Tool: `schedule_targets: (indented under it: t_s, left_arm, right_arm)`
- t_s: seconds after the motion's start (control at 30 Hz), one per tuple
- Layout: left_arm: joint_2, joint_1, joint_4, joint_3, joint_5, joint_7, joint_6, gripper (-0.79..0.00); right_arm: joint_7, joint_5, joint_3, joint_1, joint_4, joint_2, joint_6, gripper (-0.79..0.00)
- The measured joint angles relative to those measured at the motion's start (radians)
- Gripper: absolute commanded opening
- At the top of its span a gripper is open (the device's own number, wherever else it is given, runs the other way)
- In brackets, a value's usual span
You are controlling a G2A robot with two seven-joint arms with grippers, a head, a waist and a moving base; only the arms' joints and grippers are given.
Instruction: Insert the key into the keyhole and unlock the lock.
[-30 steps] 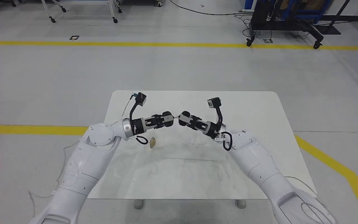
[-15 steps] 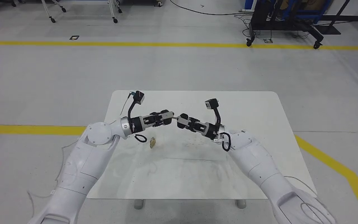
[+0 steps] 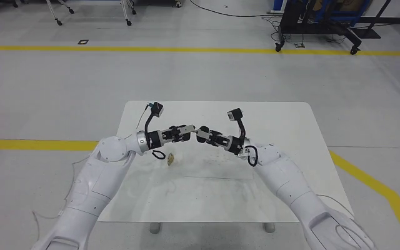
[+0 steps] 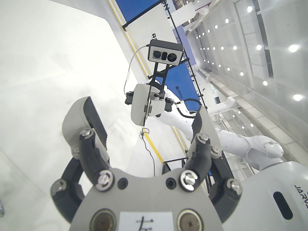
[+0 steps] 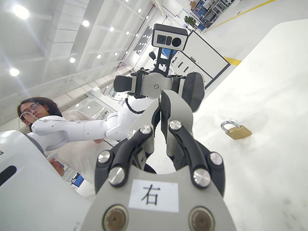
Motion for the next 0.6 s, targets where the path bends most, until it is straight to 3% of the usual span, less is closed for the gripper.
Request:
schedule_targets:
  t_s: [0.03,0.57,0.6]
  left_arm:
    - [0.0,-0.001,0.001,0.001,0.001,0.0,-0.001,-0.785]
    - [-0.004,-0.009,0.015,0.009,0.002,0.005,-0.017,-0.785]
    - [-0.004,-0.01,0.015,0.01,0.002,0.004,-0.017,-0.785]
  right_arm:
    - [0.002,0.003,-0.001,0.001,0.002,-0.001,0.001,-0.785]
    - [0.018,0.029,-0.007,0.013,0.032,-0.009,-0.001,-0.785]
    - [0.018,0.031,-0.006,0.013,0.033,-0.009,-0.003,-0.708]
